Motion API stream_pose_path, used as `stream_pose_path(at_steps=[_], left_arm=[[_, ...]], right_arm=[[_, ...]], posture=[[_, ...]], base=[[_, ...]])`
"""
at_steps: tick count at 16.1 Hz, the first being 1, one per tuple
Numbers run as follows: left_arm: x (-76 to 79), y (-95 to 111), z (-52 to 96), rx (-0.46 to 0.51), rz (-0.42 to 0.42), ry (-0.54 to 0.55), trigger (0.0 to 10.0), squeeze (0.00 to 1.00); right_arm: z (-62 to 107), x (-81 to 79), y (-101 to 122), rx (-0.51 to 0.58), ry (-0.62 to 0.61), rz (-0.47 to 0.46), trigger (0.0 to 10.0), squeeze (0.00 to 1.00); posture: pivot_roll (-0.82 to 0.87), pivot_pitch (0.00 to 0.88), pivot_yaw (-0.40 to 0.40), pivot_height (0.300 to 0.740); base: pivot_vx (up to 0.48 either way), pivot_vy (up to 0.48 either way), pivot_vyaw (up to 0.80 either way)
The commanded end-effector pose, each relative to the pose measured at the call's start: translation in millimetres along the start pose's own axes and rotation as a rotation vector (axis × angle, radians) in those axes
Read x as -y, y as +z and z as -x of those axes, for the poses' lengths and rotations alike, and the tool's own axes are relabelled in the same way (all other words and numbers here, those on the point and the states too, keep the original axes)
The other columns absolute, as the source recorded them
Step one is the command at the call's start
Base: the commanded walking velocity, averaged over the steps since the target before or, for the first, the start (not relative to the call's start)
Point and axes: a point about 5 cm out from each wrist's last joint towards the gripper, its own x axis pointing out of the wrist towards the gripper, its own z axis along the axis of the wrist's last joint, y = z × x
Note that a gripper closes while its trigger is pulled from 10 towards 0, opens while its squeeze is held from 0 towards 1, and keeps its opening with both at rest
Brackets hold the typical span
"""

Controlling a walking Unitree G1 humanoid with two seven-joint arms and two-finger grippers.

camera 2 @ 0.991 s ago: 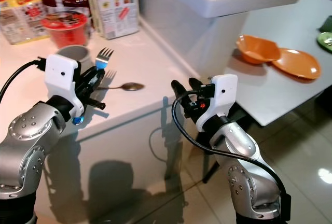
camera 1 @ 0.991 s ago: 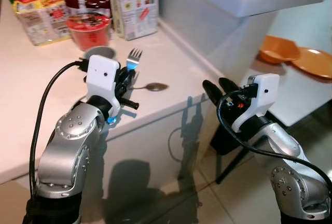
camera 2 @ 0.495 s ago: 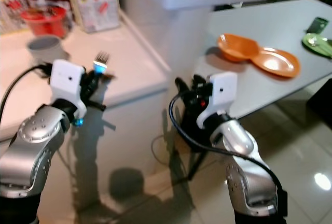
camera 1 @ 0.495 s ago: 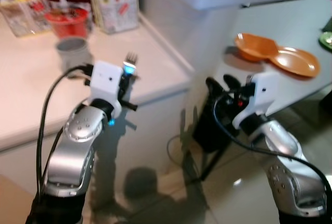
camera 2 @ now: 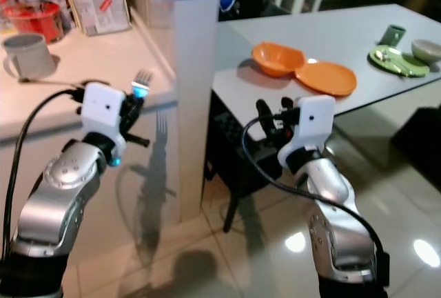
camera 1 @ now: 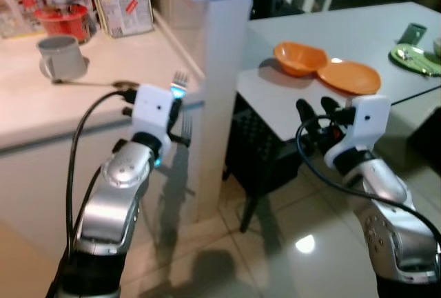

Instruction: Setting the table

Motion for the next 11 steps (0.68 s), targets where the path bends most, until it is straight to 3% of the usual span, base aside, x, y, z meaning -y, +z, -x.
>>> stream_pose_path(at_steps=[1,4,7,11], left_arm=[[7.8,8,-3.3,0.033,-0.007,-0.015,10.0,0.00],[8.9,7,-2.0,0.030,-0.021,-0.010,10.0,0.00],[0.0,4,-3.8,0.023,-0.016,0.032,10.0,0.00],[4.7,4,-4.6,0.027,-0.011,0.036,10.0,0.00]], right_arm=[[0.8,8.0,1,-0.004,-0.029,0.017,10.0,0.00],[0.0,10.6,-1,-0.004,-0.042,0.017,10.0,0.00],[0.1,10.2,-2,-0.008,-0.049,0.025,10.0,0.00],[0.4,21.3,-1,-0.009,-0.073,0.043,10.0,0.00]], posture=[[0.01,0.000,-0.023,0.740],[0.03,0.000,-0.023,0.740],[0.01,0.000,-0.023,0.740],[0.02,0.000,-0.031,0.740]], base=[[0.000,-0.472,0.61],[0.000,-0.472,0.61],[0.000,-0.472,0.62],[0.000,-0.472,0.62]])
